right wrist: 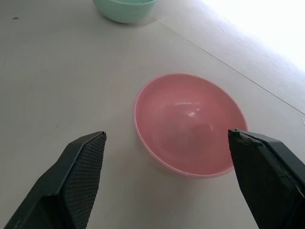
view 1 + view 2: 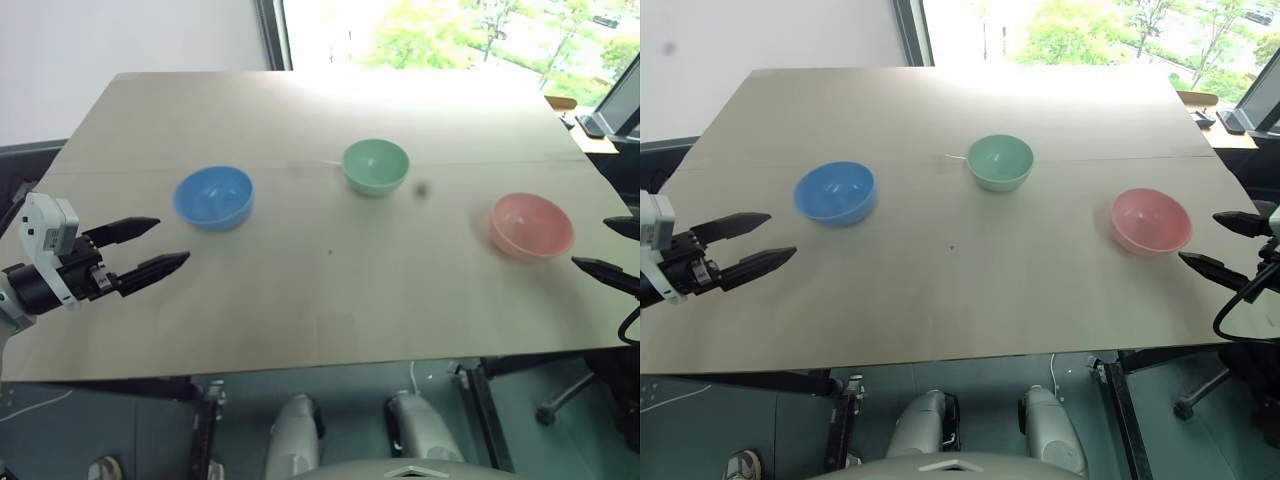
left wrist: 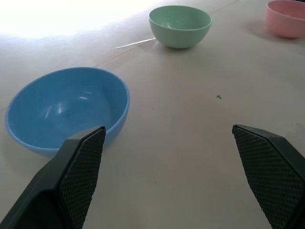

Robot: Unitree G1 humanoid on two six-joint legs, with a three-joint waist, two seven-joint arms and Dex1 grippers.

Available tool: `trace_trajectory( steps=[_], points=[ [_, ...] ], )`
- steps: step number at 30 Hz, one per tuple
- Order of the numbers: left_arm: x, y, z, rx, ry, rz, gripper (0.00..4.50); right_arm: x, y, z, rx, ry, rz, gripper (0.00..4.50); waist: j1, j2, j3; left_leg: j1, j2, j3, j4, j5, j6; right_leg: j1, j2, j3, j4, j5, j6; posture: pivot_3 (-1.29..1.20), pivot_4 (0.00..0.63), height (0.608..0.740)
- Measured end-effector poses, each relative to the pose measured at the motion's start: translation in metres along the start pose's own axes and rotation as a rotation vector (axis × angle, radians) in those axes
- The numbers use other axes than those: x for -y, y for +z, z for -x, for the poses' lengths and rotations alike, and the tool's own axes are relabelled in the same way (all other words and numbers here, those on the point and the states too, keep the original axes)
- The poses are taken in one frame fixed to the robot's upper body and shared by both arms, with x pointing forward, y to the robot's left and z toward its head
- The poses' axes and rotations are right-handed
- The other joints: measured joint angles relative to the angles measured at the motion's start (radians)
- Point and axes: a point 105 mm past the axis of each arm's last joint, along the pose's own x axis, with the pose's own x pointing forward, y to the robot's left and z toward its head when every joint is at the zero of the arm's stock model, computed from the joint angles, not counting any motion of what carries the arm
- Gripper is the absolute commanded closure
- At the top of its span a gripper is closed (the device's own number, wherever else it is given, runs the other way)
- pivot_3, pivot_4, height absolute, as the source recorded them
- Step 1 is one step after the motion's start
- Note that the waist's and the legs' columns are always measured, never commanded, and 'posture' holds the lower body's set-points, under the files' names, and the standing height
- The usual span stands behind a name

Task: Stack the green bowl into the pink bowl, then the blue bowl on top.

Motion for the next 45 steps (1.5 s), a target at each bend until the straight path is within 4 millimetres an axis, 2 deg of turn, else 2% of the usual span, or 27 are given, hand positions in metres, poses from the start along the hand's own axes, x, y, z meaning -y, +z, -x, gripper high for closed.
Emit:
trace_trajectory(
  steps=[3, 5, 7, 12, 16, 18, 22, 24, 28, 30, 36, 40, 43, 45],
  points=[
    [-0.002, 0.002, -0.002, 0.009, -0.002, -0.006, 0.00, 0.001, 0.002, -0.004, 0.008, -0.013, 0.002, 0.20, 0.000, 0.000, 0.000, 0.000, 0.000, 0.000, 0.000, 0.000, 0.000, 0.000, 0.000, -0.001, 0.000, 0.000, 0.000, 0.00, 0.150, 0.740],
    [-0.001, 0.017, -0.014, 0.051, -0.024, -0.047, 0.00, -0.003, 0.012, -0.018, 0.042, -0.005, 0.036, 0.20, 0.000, 0.000, 0.000, -0.002, 0.000, -0.002, 0.001, 0.000, 0.000, -0.001, 0.000, -0.002, 0.000, 0.000, 0.000, 0.00, 0.150, 0.740],
    [0.002, 0.022, -0.018, 0.072, -0.040, -0.061, 0.00, -0.007, 0.015, -0.025, 0.056, 0.003, 0.044, 0.20, 0.000, 0.000, 0.000, -0.002, 0.000, -0.002, 0.002, 0.000, 0.000, -0.001, 0.000, -0.002, 0.000, 0.001, 0.002, 0.00, 0.150, 0.740],
    [0.012, 0.018, -0.033, 0.094, -0.080, -0.038, 0.00, -0.016, 0.014, -0.048, 0.051, 0.011, 0.013, 0.20, 0.001, 0.000, 0.000, -0.009, 0.000, -0.005, 0.003, 0.000, 0.000, -0.005, 0.000, -0.004, 0.000, 0.002, 0.002, 0.00, 0.150, 0.740],
    [0.029, 0.026, -0.049, 0.136, -0.146, -0.063, 0.00, -0.018, 0.017, -0.076, 0.013, -0.028, 0.002, 0.20, 0.001, 0.000, 0.000, -0.009, 0.000, -0.006, 0.005, 0.000, 0.000, -0.005, 0.000, -0.005, 0.000, 0.002, 0.002, 0.00, 0.150, 0.740],
    [0.047, 0.032, -0.061, 0.160, -0.222, -0.091, 0.00, -0.026, 0.017, -0.095, -0.005, -0.012, -0.031, 0.20, 0.002, 0.000, 0.000, -0.009, 0.000, -0.006, 0.005, 0.000, 0.000, -0.004, 0.000, -0.005, 0.001, 0.002, 0.002, 0.00, 0.150, 0.740],
    [0.069, 0.042, -0.074, 0.206, -0.310, -0.116, 0.00, -0.037, 0.023, -0.130, 0.004, -0.014, -0.051, 0.20, 0.002, 0.000, 0.000, -0.010, 0.000, -0.007, 0.006, 0.000, 0.000, -0.004, 0.001, -0.005, 0.001, 0.002, 0.002, 0.00, 0.150, 0.740],
    [0.073, 0.044, -0.076, 0.216, -0.318, -0.119, 0.00, -0.041, 0.027, -0.137, 0.025, 0.002, -0.027, 0.20, 0.003, 0.000, 0.000, -0.010, 0.000, -0.007, 0.007, 0.000, 0.000, -0.004, 0.001, -0.006, 0.002, 0.002, 0.002, 0.00, 0.150, 0.740],
    [0.081, 0.040, -0.078, 0.229, -0.323, -0.093, 0.00, -0.056, 0.049, -0.161, 0.103, 0.070, 0.074, 0.20, 0.000, 0.001, 0.000, -0.010, 0.000, -0.008, 0.007, 0.000, 0.000, -0.004, 0.001, -0.006, 0.002, 0.002, 0.002, 0.00, 0.150, 0.740],
    [0.084, 0.037, -0.077, 0.220, -0.321, -0.077, 0.00, -0.057, 0.048, -0.167, 0.095, 0.074, 0.071, 0.20, 0.006, 0.001, 0.000, -0.010, 0.000, -0.008, 0.008, 0.000, 0.000, -0.004, 0.001, -0.007, 0.003, 0.002, 0.002, 0.00, 0.150, 0.740],
    [0.085, 0.034, -0.073, 0.207, -0.277, -0.076, 0.00, -0.036, 0.023, -0.164, -0.019, -0.043, 0.031, 0.20, 0.013, 0.001, 0.000, -0.011, 0.000, -0.009, 0.012, 0.000, 0.000, -0.003, 0.001, -0.007, 0.005, 0.002, 0.002, 0.00, 0.150, 0.740],
    [0.088, 0.035, -0.067, 0.211, -0.274, -0.077, 0.00, -0.015, -0.006, -0.137, -0.145, -0.181, -0.007, 0.20, 0.015, 0.001, 0.000, -0.010, 0.000, -0.010, 0.012, 0.000, 0.000, -0.003, 0.001, -0.007, 0.007, 0.001, 0.002, 0.00, 0.150, 0.740],
    [0.091, 0.036, -0.066, 0.219, -0.298, -0.076, 0.00, -0.012, -0.015, -0.126, -0.189, -0.228, -0.042, 0.20, 0.011, 0.001, 0.000, -0.010, 0.000, -0.010, 0.013, 0.000, 0.000, -0.003, 0.001, -0.007, 0.009, 0.001, 0.002, 0.00, 0.150, 0.740],
    [0.093, 0.036, -0.064, 0.211, -0.327, -0.086, 0.00, -0.013, -0.017, -0.124, -0.209, -0.239, -0.062, 0.72, 0.004, 0.001, 0.000, -0.009, 0.000, -0.010, 0.014, 0.000, 0.000, -0.003, 0.001, -0.007, 0.010, 0.001, 0.002, 0.00, 0.150, 0.740]
  ],
)
